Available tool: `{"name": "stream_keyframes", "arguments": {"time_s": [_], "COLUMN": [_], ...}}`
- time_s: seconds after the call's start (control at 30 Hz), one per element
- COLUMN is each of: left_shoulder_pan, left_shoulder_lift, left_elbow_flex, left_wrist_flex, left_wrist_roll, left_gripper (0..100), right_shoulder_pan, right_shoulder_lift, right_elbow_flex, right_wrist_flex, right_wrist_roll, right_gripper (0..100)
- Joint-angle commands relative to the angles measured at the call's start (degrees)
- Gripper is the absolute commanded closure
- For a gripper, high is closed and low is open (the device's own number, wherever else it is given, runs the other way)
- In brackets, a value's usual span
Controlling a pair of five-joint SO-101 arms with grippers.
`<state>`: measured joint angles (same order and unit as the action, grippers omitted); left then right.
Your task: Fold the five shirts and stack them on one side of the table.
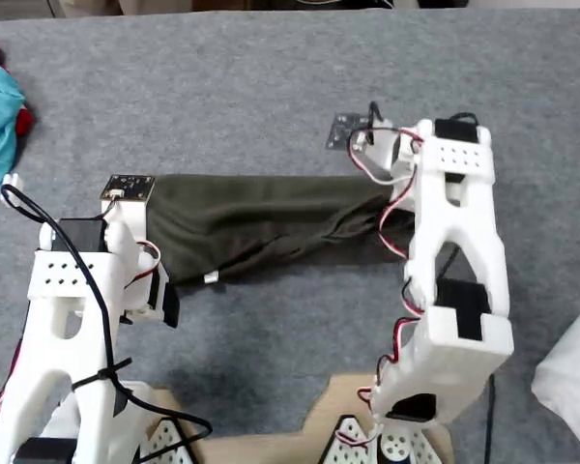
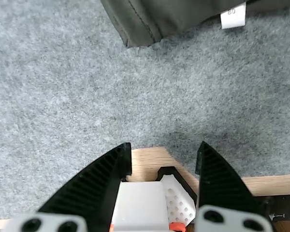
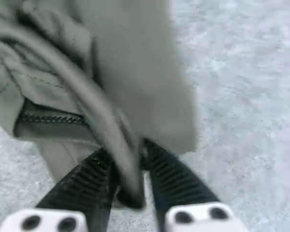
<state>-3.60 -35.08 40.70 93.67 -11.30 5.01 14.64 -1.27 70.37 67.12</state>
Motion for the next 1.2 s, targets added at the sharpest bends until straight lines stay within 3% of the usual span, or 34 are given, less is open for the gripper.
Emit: {"name": "stream_keyframes", "arguments": {"time_s": [0.0, 0.17, 0.23, 0.37, 0.53, 0.63, 0.83, 1.17], "left_shoulder_pan": [0.7, 0.7, 0.62, 0.62, 0.62, 0.62, 0.26, 0.26], "left_shoulder_lift": [-1.27, -1.27, -1.27, -1.27, -1.27, -1.27, -1.27, -1.27], "left_elbow_flex": [-0.44, -0.44, -0.44, -0.44, -0.44, -0.44, -0.44, -0.44], "left_wrist_flex": [0.53, 0.53, 0.53, 0.53, 0.53, 0.35, 0.26, 0.44], "left_wrist_roll": [-0.18, -0.18, -0.18, -0.26, -0.26, -0.09, 0.0, -0.09], "left_gripper": [78, 78, 78, 78, 78, 77, 77, 77], "right_shoulder_pan": [-0.75, -0.84, -0.75, 0.31, 1.54, 1.01, -3.03, -13.41], "right_shoulder_lift": [0.13, -0.31, -1.98, -7.78, -18.24, -22.64, -22.02, -6.81], "right_elbow_flex": [-4.79, -5.76, -5.23, -1.8, 9.71, 18.59, 31.52, 15.6], "right_wrist_flex": [0.26, 4.4, 7.21, 11.16, 11.78, 10.81, -2.46, -5.54], "right_wrist_roll": [-2.9, -2.9, -2.73, -2.73, -2.55, -2.55, -4.04, -14.33], "right_gripper": [78.6, 66.4, 66.3, 74.4, 99.8, 97.1, 99.2, 99.2]}}
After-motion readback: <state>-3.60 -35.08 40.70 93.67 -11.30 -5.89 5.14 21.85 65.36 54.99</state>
